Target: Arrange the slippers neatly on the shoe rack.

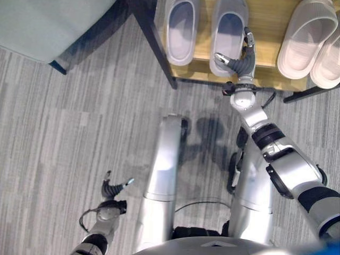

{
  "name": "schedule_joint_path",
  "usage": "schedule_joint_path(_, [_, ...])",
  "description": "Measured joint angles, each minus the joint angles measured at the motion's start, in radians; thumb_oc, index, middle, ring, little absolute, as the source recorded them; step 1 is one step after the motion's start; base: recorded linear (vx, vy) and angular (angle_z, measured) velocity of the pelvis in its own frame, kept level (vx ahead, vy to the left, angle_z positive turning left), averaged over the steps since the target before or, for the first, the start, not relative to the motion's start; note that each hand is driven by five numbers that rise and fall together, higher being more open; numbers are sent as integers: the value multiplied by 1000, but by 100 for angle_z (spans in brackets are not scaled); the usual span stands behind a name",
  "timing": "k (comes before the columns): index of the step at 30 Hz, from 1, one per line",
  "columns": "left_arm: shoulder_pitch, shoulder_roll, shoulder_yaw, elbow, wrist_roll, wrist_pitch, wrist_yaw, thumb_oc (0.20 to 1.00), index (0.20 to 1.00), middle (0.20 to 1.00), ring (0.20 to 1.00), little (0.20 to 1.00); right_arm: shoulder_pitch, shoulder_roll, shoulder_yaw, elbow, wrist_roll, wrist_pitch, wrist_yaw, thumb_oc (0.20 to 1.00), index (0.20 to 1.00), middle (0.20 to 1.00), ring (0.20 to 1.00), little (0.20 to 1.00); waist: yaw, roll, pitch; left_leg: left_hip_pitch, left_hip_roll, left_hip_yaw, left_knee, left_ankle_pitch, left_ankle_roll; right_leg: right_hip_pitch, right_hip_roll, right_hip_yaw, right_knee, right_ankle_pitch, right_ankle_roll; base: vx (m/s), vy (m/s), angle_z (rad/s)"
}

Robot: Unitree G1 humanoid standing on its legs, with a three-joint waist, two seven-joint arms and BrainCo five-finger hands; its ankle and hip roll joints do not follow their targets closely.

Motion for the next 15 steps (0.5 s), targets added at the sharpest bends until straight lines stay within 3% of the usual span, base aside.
schedule_joint_path(15, [-1,9,-1,41,30,8,2,1000,1000,1000,1000,1000,-34,2,12,45,20,0,18,1000,1000,1000,1000,1000,7,3,0,-1,1,-1,15,-1,-1,-5,6,10,15,0,0,0,0,0])
